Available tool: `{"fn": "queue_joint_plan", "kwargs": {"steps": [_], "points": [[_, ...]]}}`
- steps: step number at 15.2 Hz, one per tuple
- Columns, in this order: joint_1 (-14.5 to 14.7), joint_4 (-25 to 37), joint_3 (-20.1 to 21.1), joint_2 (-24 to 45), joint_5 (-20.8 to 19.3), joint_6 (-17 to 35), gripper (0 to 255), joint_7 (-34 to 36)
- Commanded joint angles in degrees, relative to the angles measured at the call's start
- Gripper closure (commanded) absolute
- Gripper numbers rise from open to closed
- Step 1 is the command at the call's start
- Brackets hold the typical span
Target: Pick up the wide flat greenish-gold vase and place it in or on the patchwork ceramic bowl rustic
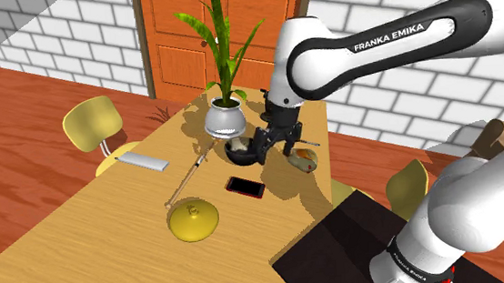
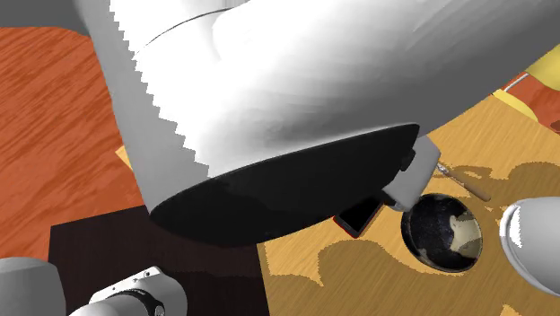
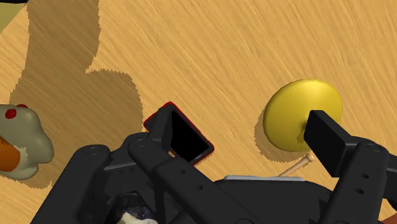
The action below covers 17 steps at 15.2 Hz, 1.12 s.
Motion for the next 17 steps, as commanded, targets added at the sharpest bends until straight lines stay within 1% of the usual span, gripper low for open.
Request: {"fn": "queue_joint_plan", "kwargs": {"steps": [1, 5, 8, 12, 14, 17], "points": [[0.1, 1.1, 2.1, 4.0, -0.4, 3.7, 0, 2.3], [0.2, 4.3, 5.9, 12.5, -3.1, 10.4, 0, 7.6], [0.2, 7.4, 8.1, 19.4, -7.0, 14.7, 0, 12.6], [1.3, 12.8, 9.5, 29.1, -14.4, 19.0, 0, 20.3], [2.7, 16.1, 9.3, 33.9, -18.5, 20.4, 0, 24.3], [5.5, 21.6, 7.9, 41.0, -24.2, 21.6, 0, 29.6]]}}
